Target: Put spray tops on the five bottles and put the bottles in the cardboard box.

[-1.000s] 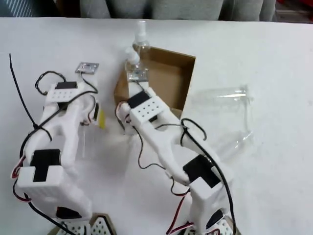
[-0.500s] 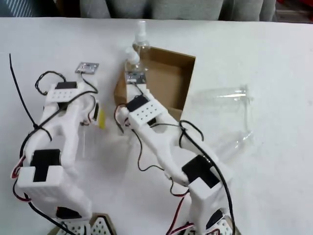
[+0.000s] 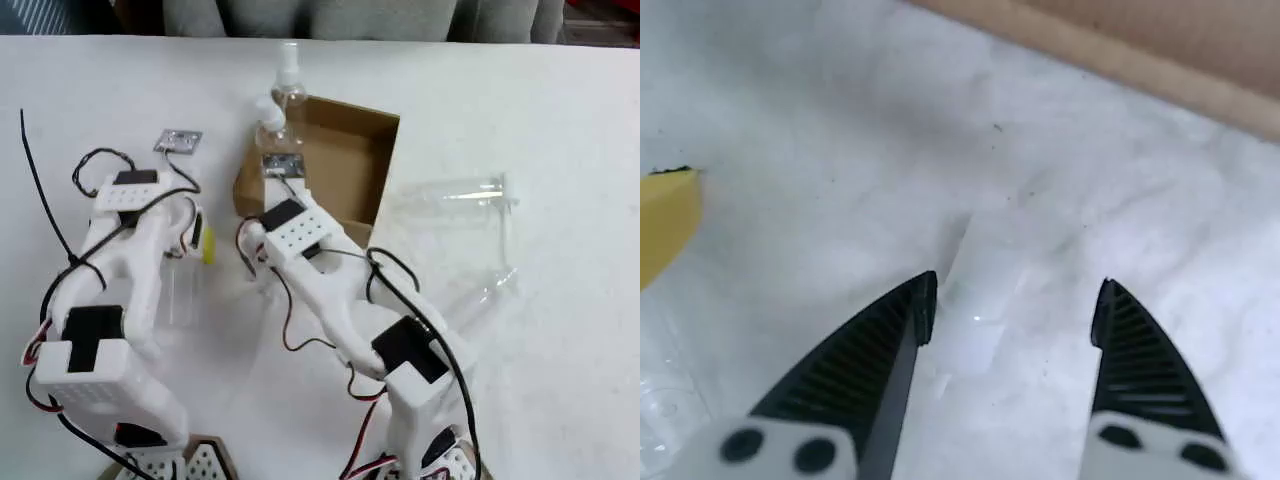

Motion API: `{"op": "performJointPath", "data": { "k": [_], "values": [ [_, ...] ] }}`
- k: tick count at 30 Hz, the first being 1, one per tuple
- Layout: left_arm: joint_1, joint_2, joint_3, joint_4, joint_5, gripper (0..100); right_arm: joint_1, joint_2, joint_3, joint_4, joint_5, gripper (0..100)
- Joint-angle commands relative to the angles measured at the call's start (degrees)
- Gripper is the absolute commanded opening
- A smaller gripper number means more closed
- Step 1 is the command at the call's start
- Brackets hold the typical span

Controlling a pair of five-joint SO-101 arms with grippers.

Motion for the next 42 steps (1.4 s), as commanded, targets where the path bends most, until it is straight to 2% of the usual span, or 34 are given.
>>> {"op": "performJointPath", "data": {
  "k": [1,11,18,20,24,32,37,42],
  "values": [
    [-0.7,-3.6,-0.5,-1.7,-0.7,2,-0.5,0.7,-0.5,0.3,-1.0,22.2],
    [-0.7,-3.6,-0.4,-3.0,-0.7,2,-4.4,-2.2,-0.3,4.1,-1.1,22.0],
    [-0.4,-3.6,-0.3,-3.0,-0.7,2,-4.8,1.5,0.8,-0.1,-1.1,21.7],
    [-0.4,-3.6,-0.3,-3.0,-0.7,2,-4.9,2.1,0.3,0.0,-1.1,17.7],
    [-0.4,-3.6,-0.3,-2.9,-0.7,2,-4.4,2.1,-1.1,0.2,-0.1,1.5],
    [-0.3,-3.6,-0.1,-2.8,-0.7,2,-4.4,-2.2,-1.0,4.8,3.6,1.6],
    [-0.3,-3.7,0.0,-2.8,-0.7,2,-4.8,-5.5,2.0,6.2,13.3,1.7],
    [-0.2,-4.0,0.0,-2.7,-0.7,2,-6.7,-11.6,7.8,3.9,18.5,1.7]
  ]
}}
